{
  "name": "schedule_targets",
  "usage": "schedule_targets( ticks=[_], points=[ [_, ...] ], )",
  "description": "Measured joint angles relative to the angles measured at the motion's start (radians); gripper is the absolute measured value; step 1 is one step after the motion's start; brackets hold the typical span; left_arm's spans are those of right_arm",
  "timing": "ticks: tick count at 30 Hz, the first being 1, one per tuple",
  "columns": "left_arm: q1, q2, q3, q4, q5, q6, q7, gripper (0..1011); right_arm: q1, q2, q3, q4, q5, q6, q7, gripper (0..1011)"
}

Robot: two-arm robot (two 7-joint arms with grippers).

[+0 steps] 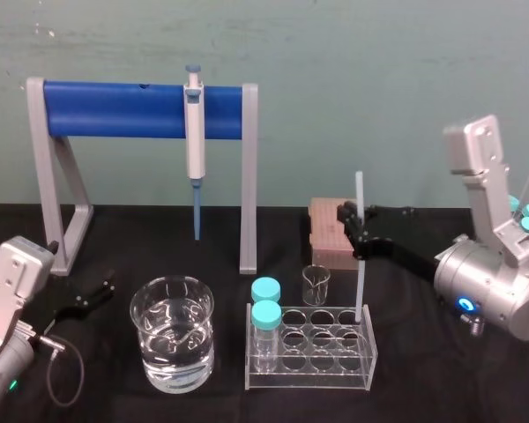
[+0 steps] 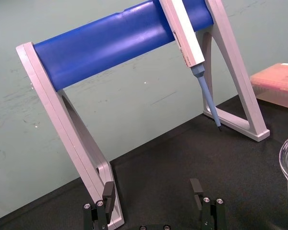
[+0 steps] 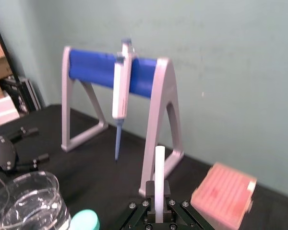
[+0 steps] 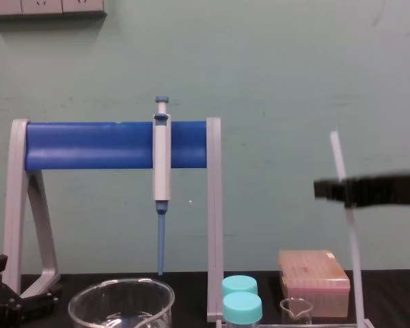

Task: Pick up the stirring rod with one hand, then place it down.

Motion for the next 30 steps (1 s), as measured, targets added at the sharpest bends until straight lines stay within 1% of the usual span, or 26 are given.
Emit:
schedule_targets(
  ticks=[6, 12, 20, 30],
  points=[
    [0.0, 0.0, 0.0, 0.0, 0.0, 0.0, 0.0, 1005, -0.01, 0.017, 0.013, -0.044, -0.006, -0.052, 0.001, 64],
    [0.0, 0.0, 0.0, 0.0, 0.0, 0.0, 0.0, 1005, -0.005, 0.02, 0.016, -0.059, -0.006, -0.081, 0.006, 64],
    [0.0, 0.0, 0.0, 0.0, 0.0, 0.0, 0.0, 1005, 0.007, 0.017, 0.009, -0.058, 0.001, -0.1, 0.014, 64],
    [0.0, 0.0, 0.0, 0.0, 0.0, 0.0, 0.0, 1005, 0.007, 0.016, 0.009, -0.057, 0.002, -0.099, 0.014, 64]
  ],
)
